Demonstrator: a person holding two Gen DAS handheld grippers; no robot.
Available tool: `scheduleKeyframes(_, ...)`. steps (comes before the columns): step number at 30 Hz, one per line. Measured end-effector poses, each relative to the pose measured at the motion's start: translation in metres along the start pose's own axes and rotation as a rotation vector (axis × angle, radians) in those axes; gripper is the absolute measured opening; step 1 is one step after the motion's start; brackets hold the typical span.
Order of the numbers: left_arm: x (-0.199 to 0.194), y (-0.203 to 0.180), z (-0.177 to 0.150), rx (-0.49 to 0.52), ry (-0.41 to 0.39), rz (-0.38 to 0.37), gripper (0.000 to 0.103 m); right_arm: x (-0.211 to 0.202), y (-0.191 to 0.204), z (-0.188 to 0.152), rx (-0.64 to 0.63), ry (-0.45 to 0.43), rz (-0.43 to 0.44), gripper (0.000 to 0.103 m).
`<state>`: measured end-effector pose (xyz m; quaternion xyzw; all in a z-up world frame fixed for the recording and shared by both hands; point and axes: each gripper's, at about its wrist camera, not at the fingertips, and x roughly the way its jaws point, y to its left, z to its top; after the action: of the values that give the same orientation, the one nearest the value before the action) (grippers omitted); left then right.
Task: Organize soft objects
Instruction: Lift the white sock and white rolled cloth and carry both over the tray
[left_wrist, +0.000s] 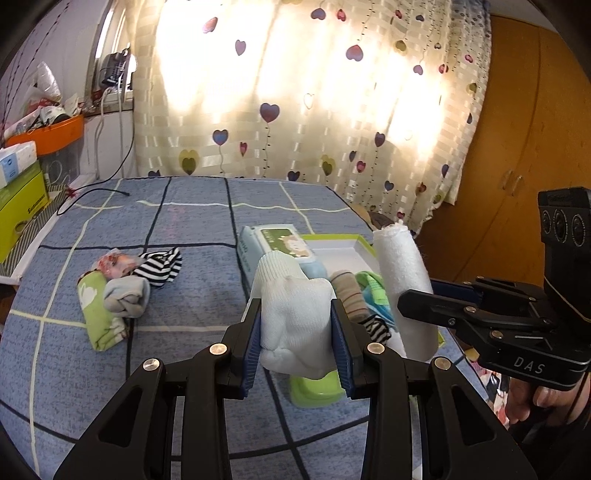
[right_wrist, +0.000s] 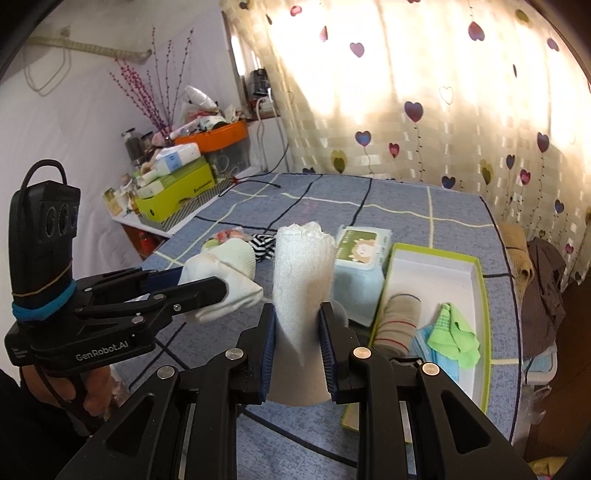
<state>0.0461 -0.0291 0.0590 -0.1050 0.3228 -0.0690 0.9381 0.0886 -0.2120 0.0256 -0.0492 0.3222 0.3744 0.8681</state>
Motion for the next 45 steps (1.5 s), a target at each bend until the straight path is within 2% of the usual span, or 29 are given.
scheduleKeyframes(23, 0.02, -0.054, 0.006, 0.081, 0.035, -0.089, 0.036, -0.038, -0.071, -0.023, 0.13, -0.032, -0.121, 0.022)
scheduleKeyframes(35, 0.04, -0.072, 0.0, 0.103, 0.079, -0.118, 0.036, -0.025, -0.102, -0.044, 0.194, 0.021, -0.164, 0.022)
scheduleKeyframes(45, 0.062, -0.088, -0.005, 0.126, 0.129, -0.137, 0.036, 0.002, -0.127, -0.06, 0.23, 0.097, -0.192, 0.022)
